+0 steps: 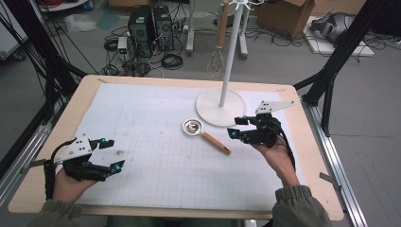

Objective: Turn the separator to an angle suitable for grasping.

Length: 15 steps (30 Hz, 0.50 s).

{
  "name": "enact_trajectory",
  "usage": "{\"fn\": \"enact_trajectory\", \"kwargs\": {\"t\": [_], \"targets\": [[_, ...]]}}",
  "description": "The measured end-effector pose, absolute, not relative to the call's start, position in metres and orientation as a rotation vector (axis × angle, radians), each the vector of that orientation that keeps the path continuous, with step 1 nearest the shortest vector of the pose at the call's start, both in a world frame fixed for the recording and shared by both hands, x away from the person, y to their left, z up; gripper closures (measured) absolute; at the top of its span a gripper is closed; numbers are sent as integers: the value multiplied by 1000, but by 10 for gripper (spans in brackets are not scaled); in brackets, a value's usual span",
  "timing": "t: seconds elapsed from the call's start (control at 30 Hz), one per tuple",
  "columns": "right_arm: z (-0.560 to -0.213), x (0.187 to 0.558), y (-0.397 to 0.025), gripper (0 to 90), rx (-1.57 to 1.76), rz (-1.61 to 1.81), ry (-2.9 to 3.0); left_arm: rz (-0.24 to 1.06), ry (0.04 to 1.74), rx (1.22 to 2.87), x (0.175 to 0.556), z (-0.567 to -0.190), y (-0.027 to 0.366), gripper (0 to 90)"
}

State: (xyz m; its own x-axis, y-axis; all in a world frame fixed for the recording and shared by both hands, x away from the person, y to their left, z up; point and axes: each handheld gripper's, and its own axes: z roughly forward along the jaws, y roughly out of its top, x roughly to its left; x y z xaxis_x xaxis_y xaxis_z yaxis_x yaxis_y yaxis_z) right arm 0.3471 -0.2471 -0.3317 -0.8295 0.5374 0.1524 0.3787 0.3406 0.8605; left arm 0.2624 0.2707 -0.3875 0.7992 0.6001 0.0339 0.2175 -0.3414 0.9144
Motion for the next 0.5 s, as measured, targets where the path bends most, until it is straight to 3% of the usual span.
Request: {"fn": "enact_trajectory", "kwargs": {"t": [0.5], "targets": [[-371,362,-236,358,875,1383,2528,446,617,1908,262,-387,272,194]]}}
